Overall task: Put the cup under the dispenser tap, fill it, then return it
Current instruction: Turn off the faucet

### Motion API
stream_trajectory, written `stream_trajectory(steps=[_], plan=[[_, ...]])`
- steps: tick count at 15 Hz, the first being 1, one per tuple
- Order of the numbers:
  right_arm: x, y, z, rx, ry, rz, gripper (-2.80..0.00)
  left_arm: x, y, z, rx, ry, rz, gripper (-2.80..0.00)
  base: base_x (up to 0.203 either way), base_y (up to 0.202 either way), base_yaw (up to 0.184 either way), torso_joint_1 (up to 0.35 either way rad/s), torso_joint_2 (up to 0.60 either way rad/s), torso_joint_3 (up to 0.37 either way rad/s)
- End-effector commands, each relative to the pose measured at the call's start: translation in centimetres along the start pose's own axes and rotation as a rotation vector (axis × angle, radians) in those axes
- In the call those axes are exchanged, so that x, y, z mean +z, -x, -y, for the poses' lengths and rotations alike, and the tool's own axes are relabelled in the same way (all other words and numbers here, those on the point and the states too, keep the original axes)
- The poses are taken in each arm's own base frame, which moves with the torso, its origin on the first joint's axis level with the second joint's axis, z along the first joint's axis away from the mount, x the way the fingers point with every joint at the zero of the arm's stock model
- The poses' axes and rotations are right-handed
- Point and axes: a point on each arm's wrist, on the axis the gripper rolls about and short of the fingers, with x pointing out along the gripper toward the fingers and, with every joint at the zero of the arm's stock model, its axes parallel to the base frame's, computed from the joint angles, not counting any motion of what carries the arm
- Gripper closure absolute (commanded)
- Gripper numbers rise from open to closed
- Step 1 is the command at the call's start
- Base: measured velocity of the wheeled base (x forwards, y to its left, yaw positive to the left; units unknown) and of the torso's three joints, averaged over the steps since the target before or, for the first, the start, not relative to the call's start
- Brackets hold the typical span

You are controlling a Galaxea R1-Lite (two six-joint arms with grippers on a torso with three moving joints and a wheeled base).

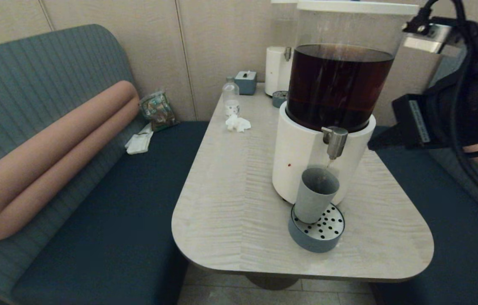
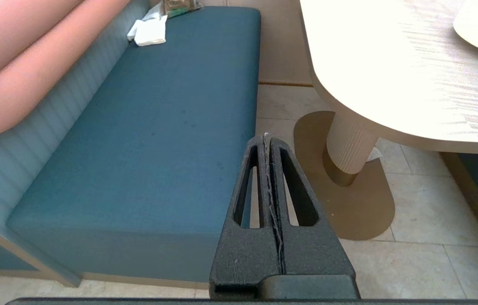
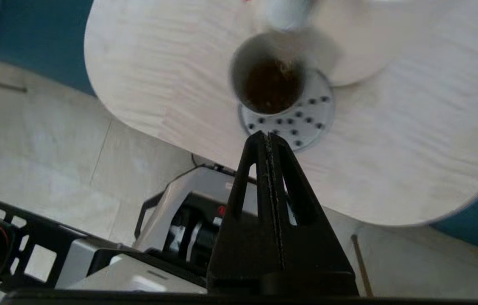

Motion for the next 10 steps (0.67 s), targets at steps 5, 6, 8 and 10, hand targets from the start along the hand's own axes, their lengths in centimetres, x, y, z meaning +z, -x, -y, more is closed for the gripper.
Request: stream_trajectory(steps=[5,6,8,10], plan=[[1.0,-5.5,-3.1,0.041,0.06,0.01,0.0,0.0,0.0,0.0,0.001,0.0,0.001,0.0,0.0,0.0,0.0,0.0,0.0,0.0],[1.1,-6.0,-3.3,0.038,0.059,0.022,0.0,0.0,0.0,0.0,-0.001,0.0,0.0,0.0,0.0,0.0,0.0,0.0,0.0,0.0],[1.4,-6.2,-3.4,0.043,0.057,0.044,0.0,0.0,0.0,0.0,0.001,0.0,0.001,0.0,0.0,0.0,0.0,0.0,0.0,0.0],[1.7,-6.2,-3.2,0.032,0.079,0.069,0.0,0.0,0.0,0.0,0.001,0.0,0.001,0.0,0.0,0.0,0.0,0.0,0.0,0.0]])
